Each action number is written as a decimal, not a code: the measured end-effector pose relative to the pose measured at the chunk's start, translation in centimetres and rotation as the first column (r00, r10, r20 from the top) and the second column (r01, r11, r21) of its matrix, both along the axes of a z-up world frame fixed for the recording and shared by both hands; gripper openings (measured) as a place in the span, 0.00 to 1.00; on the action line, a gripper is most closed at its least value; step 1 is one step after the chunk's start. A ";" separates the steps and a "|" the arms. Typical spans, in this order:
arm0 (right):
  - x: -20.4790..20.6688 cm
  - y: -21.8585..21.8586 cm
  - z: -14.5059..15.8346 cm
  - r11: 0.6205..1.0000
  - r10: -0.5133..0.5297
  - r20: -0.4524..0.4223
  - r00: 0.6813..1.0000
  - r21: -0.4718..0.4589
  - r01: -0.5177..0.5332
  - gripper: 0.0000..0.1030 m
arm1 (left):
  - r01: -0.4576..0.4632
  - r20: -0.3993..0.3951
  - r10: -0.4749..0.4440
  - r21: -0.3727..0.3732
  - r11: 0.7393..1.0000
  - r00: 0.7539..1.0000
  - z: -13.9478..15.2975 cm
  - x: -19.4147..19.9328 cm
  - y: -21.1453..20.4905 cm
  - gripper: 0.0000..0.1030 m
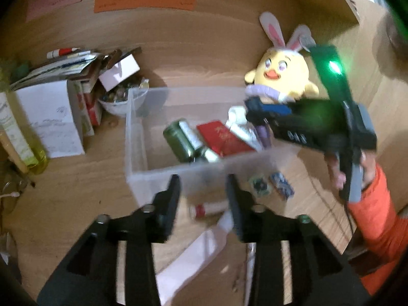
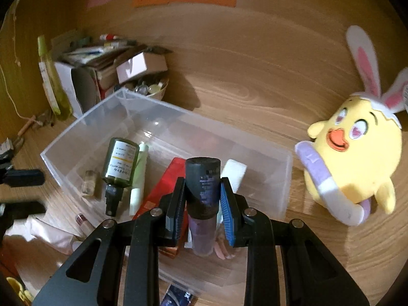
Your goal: Organize objects
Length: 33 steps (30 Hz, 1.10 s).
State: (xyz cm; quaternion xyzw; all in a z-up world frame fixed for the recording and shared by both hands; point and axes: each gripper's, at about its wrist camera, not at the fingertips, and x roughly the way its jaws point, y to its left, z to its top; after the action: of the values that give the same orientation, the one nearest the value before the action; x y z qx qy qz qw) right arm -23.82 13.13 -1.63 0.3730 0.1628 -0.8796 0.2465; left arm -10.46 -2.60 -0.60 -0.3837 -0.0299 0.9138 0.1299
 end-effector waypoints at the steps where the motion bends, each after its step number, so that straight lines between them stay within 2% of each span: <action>1: -0.2 -0.3 -0.3 1.000 0.006 0.012 1.000 0.000 -0.006 0.23 | 0.011 0.006 -0.011 -0.014 1.000 1.000 -0.4 0.6 0.1 0.47; 3: -0.3 -0.8 -0.6 1.000 0.015 0.032 0.999 -0.003 -0.015 0.23 | 0.030 0.024 -0.029 -0.025 0.999 0.999 -1.1 1.2 0.3 0.53; 9: -0.1 -1.8 -1.1 1.000 0.027 0.058 0.998 0.002 -0.027 0.23 | 0.108 0.106 -0.098 -0.097 0.989 0.990 -4.0 1.8 2.2 0.53; 12: 0.2 -1.8 -1.0 1.000 0.029 0.063 0.998 -0.002 -0.029 0.24 | 0.129 0.140 -0.113 -0.109 0.986 0.984 -5.1 1.4 2.9 0.53; 14: 0.4 -1.7 -0.8 0.999 0.033 0.071 0.997 -0.011 -0.032 0.28 | 0.124 0.148 -0.108 -0.102 0.987 0.983 -5.6 0.8 2.9 0.53; 16: 0.7 -1.6 -0.6 0.999 0.031 0.069 0.997 -0.015 -0.030 0.39 | 0.124 0.172 -0.106 -0.092 0.988 0.979 -6.2 0.1 2.9 0.52; 19: 1.0 -1.3 -0.2 0.999 0.028 0.055 0.998 -0.024 -0.027 0.45 | 0.126 0.168 -0.108 -0.096 0.987 0.980 -6.4 -0.3 3.1 0.38; 20: 1.2 -1.1 0.0 0.999 0.028 0.054 0.998 -0.031 -0.026 0.46 | 0.129 0.169 -0.111 -0.098 0.987 0.979 -6.4 -0.3 3.1 0.28; 21: 1.3 -0.9 0.1 0.999 0.027 0.053 0.998 -0.036 -0.025 0.48 | 0.129 0.166 -0.111 -0.100 0.987 0.980 -6.4 -0.2 3.2 0.24; 23: 1.6 -0.6 0.3 0.999 0.024 0.048 0.999 -0.044 -0.022 0.51 | 0.121 0.157 -0.104 -0.105 0.987 0.982 -6.4 -0.1 3.2 0.23; 26: 1.8 -0.1 0.4 0.999 0.022 0.046 0.999 -0.048 -0.019 0.51 | 0.094 0.119 -0.077 -0.140 0.986 0.990 -5.8 0.9 3.3 0.17; 33: 2.9 1.6 1.0 0.997 0.015 0.031 0.999 -0.075 -0.012 0.54 | 0.014 0.040 -0.011 -0.094 0.995 0.999 -2.0 2.8 1.4 0.16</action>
State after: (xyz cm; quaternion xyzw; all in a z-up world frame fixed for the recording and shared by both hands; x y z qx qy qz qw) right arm -20.90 14.73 -0.67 0.3761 0.1284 -0.8774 0.2687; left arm -7.65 -1.20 -2.59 -0.4077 0.0133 0.9055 0.1167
